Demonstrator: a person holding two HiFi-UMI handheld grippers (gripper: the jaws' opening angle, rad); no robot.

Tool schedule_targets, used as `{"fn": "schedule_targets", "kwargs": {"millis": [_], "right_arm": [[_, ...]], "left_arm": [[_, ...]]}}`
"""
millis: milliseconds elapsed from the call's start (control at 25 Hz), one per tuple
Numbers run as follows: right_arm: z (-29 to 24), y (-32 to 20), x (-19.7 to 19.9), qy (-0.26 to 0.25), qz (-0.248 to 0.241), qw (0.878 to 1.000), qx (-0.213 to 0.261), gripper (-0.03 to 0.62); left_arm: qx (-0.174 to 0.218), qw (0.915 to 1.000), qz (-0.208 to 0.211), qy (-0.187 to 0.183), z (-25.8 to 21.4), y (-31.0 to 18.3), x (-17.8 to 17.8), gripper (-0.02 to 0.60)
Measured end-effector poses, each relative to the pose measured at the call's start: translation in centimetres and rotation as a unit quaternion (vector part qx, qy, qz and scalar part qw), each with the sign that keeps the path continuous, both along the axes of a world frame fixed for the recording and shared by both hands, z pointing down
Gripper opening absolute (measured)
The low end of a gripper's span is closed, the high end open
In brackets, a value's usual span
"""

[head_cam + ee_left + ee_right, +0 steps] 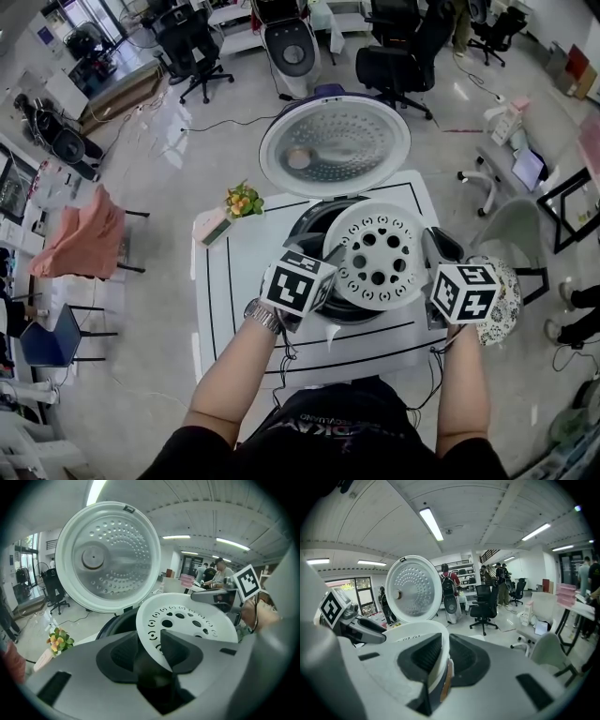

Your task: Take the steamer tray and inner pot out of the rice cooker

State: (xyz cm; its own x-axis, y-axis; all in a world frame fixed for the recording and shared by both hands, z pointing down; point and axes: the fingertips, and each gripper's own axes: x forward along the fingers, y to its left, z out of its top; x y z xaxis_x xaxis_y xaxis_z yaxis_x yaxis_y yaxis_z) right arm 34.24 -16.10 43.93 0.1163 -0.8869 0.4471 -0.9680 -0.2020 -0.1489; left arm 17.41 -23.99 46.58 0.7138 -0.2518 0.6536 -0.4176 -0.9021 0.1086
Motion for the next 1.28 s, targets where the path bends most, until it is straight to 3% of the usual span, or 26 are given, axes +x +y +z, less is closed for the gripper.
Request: {"fn": "schedule_targets", "kwargs": {"millis": [240,640,920,1280], "right_arm": [[0.1,0.3,0.4,-0.002,-0.012,1.000,0.000,0.055],[0.9,0.7,0.5,0.010,-0.022,0.998,-0.055,0.061],[1.5,0.4,0.0,-0.036,-0.046,0.994,-0.092,0.063],[1.5,0.6,1.0,-0.059,-0.044,0.994,-0.076,0.064]], "left_arm": [[0.001,1.0000,-0.007,-0.007,0.3,0.2,0.5,0.147],[0.004,0.9990,-0.040,0.017,-0.4,0.0,0.9,0.121],[0.004,0.9990,-0.040,0.019,-0.6,-0.5,0.9,0.126],[-0.002,0.9980,-0.056,0.030,-0.5,-0.2,1.8,0.107]]}}
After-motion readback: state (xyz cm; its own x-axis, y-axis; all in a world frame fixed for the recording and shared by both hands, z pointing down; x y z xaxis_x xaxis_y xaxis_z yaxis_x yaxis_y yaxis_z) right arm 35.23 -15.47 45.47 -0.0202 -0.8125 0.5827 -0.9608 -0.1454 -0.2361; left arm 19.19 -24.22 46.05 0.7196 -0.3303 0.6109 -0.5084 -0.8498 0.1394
